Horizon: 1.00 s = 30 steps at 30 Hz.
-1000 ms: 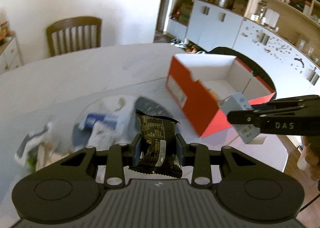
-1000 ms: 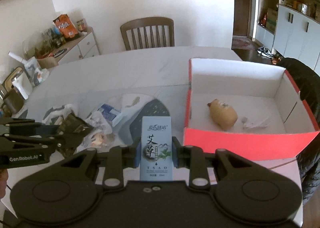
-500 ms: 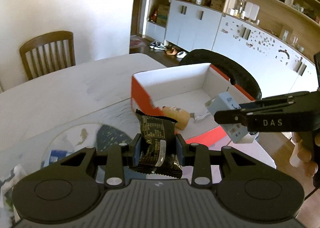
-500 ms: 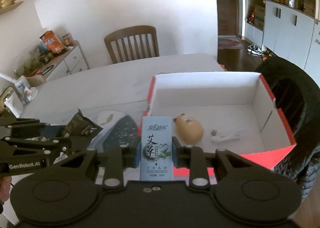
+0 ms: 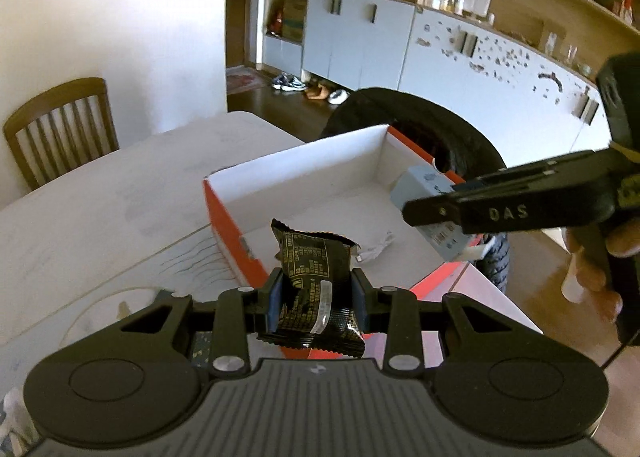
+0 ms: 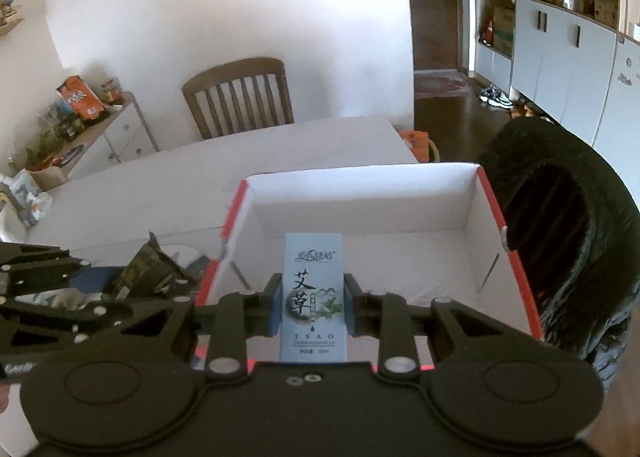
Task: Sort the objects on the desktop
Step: 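Carry the chocolate bar and white box into the red shoebox with both tools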
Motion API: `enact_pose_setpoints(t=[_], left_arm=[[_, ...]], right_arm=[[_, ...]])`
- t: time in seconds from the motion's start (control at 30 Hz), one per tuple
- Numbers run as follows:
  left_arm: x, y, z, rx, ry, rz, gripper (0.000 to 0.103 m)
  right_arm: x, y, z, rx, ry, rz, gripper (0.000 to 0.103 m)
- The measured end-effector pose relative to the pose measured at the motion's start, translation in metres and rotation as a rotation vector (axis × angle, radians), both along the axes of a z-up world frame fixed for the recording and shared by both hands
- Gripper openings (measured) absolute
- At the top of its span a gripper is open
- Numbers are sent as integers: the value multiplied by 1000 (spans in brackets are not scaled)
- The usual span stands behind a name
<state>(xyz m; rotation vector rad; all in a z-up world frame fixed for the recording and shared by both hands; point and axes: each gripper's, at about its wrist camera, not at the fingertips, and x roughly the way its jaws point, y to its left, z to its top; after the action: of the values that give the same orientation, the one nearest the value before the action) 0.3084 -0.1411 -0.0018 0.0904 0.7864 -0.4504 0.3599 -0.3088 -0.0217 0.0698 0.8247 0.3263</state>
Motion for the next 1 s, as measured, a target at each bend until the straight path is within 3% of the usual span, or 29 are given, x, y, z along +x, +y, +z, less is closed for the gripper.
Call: enact_pose_setpoints(t=[0.3, 0.5, 0.8, 1.0], left_arm=[[31, -29, -3, 39, 23, -54, 33], [56, -50, -15, 37, 90, -97, 33], [78, -88, -37, 140, 131, -205, 33], [95, -100, -51, 156, 179, -233, 33]], right_arm=[[27, -20, -11, -36, 10, -9, 29], [47, -32, -17, -50, 23, -20, 29], [77, -42, -33, -65, 60, -20, 29], [93, -44, -50, -90, 99, -17, 29]])
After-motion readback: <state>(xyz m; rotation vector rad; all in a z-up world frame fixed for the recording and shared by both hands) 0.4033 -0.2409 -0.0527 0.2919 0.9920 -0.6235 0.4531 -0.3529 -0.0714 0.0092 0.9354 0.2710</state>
